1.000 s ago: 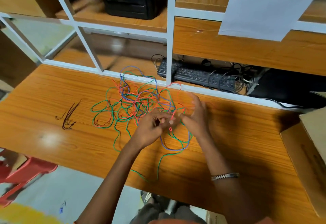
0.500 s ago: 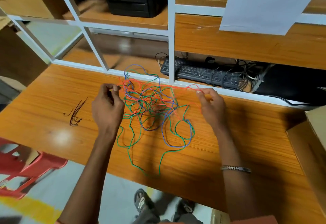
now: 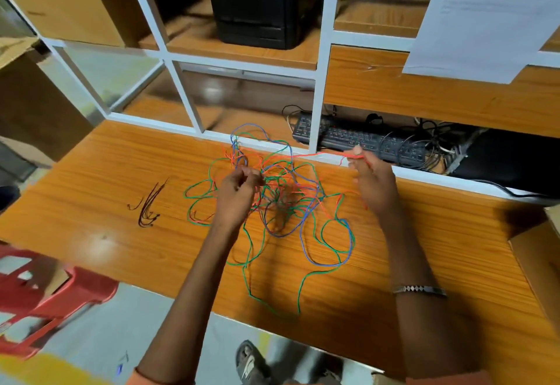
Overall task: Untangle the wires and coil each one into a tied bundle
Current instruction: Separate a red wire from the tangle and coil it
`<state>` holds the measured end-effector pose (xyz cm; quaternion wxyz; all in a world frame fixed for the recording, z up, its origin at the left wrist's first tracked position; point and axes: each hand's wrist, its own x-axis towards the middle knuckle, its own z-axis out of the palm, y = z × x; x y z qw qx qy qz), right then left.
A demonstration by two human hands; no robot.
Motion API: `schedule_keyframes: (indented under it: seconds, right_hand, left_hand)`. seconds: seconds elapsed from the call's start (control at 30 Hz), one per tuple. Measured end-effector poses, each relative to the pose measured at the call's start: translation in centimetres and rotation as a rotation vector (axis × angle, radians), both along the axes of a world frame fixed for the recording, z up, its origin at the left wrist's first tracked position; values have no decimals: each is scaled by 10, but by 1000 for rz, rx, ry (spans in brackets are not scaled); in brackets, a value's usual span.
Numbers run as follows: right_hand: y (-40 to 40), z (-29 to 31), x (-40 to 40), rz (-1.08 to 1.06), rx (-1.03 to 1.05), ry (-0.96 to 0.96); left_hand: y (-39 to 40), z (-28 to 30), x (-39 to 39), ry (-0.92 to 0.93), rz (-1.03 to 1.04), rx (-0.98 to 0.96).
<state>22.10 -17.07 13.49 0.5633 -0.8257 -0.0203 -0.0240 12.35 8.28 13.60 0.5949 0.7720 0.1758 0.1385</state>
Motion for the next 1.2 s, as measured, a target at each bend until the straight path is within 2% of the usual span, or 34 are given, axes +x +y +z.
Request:
schedule_keyframes:
  seconds: [0.1, 0.2, 0.27, 0.4, 0.43, 0.47, 0.57, 0.63, 0.8, 0.93, 1.03, 1.1, 1.2]
  right_hand:
    - [12, 10, -2, 103, 108, 128]
    - [17, 13, -4, 209, 8, 140]
    - [12, 10, -3, 208, -136, 150]
    - [-14, -9, 1, 292, -545, 253]
    - [-20, -14, 2, 302, -638, 284]
    - [-25, -18, 3, 309, -672, 303]
    - [-31, -29, 8, 304, -617, 329]
    - [-37, -40, 14, 308, -585, 311]
    - [-47, -49, 21, 331, -554, 247]
    - [-56, -59, 28, 347, -612, 271]
    - [-56, -58, 36, 350, -637, 304]
    - [-59, -64, 44, 336, -660, 348]
    - [-62, -67, 52, 294, -637, 380]
  left_hand:
    - [-5, -3, 5, 88, -121, -90]
    - [-14, 4, 4, 215, -257, -260]
    - [-19, 1, 6, 272, -372, -203]
    - [-21, -29, 6, 321, -798, 34]
    - [-22, -37, 6, 326, -838, 72]
    - [-24, -43, 9, 345, -788, 85]
    - [-15, -59, 31, 320, -372, 102]
    - [4, -70, 49, 332, -167, 100]
    - [44, -79, 85, 331, 64, 297]
    - [65, -95, 111, 436, 42, 512]
    - [67, -110, 121, 506, -85, 548]
    - [56, -107, 125, 451, -40, 517]
    - [16, -79, 123, 209, 20, 451]
